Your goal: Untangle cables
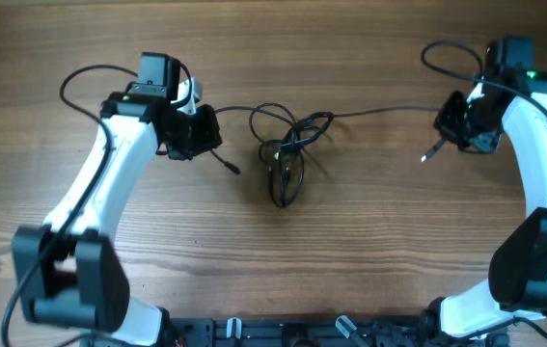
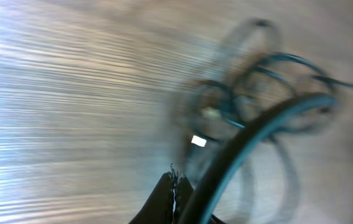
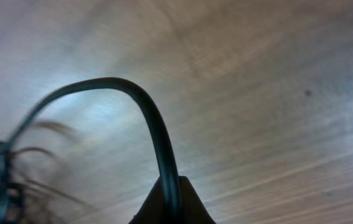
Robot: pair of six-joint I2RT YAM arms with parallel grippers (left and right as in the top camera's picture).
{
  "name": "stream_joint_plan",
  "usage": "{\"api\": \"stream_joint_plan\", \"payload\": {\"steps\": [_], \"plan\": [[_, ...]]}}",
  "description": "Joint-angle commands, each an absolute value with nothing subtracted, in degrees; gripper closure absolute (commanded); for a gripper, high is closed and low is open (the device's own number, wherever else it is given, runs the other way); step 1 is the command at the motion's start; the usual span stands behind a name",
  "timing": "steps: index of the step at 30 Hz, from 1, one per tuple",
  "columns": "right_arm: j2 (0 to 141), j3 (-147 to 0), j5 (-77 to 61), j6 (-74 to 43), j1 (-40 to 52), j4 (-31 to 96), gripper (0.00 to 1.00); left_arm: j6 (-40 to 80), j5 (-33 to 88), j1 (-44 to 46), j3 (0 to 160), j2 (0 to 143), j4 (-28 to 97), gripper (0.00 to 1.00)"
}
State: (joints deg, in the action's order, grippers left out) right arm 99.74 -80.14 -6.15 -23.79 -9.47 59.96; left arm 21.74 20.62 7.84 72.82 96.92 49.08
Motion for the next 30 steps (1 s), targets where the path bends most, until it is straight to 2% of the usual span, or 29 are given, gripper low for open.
{"api": "stream_joint_plan", "payload": {"steps": [1,2,3,5,6,7,8,9,12,13,15,19,22,24,26,28,30], "plan": [[99.2,-78.9,-1.7,-24.4,-9.5,59.7,0.96,26.5,10.0,6.6,72.3,101.6,49.1,0.96],[99.2,-78.9,-1.7,-24.4,-9.5,59.7,0.96,27.5,9.3,6.5,72.3,102.2,49.0,0.89],[99.2,-78.9,-1.7,-24.4,-9.5,59.7,0.95,27.5,9.3,6.5,72.3,102.5,48.7,0.75],[99.2,-78.9,-2.4,-24.3,-9.5,59.7,0.94,27.4,9.5,6.6,72.3,102.4,48.4,0.2],[99.2,-78.9,-2.9,-24.1,-9.5,59.6,0.9,27.4,9.5,6.6,72.3,102.4,48.4,0.02],[99.2,-78.9,-3.6,-23.9,-9.5,59.6,0.87,26.9,10.0,6.6,72.4,102.4,48.2,0.0],[99.2,-78.9,-3.9,-23.9,-9.5,59.6,0.8,24.9,11.7,6.6,72.6,102.4,48.0,0.0],[99.2,-78.9,-3.9,-23.4,-9.5,59.6,0.62,22.9,13.9,6.6,73.2,102.1,47.9,0.0],[99.2,-78.9,-3.9,-22.4,-9.5,60.0,0.31,19.6,18.4,6.6,75.9,100.7,48.1,0.0],[99.2,-78.9,-3.9,-22.4,-9.5,60.2,0.23,19.6,18.9,6.6,76.9,100.0,48.1,0.0],[99.2,-79.1,-4.3,-22.3,-9.5,60.5,0.17,19.6,19.1,6.6,79.5,97.7,48.1,0.0],[99.2,-81.7,-11.3,-18.3,-9.5,61.1,0.15,16.6,25.4,7.1,81.7,92.5,47.5,0.0],[99.1,-82.6,-14.7,-17.9,-9.5,60.4,0.11,16.7,26.2,11.4,81.7,91.0,47.4,0.01],[99.2,-82.6,-15.6,-18.0,-9.5,59.9,0.11,17.5,26.1,15.0,81.7,91.4,47.4,0.06],[99.2,-82.6,-15.6,-18.0,-9.5,59.8,0.11,19.7,24.1,18.9,81.7,92.1,47.3,0.09],[99.2,-82.6,-15.6,-18.0,-9.5,59.8,0.1,23.2,17.3,24.1,81.6,93.2,47.4,0.16],[99.2,-82.6,-15.5,-18.0,-9.5,59.8,0.1,26.8,12.3,27.2,81.6,94.4,47.4,0.18]]}}
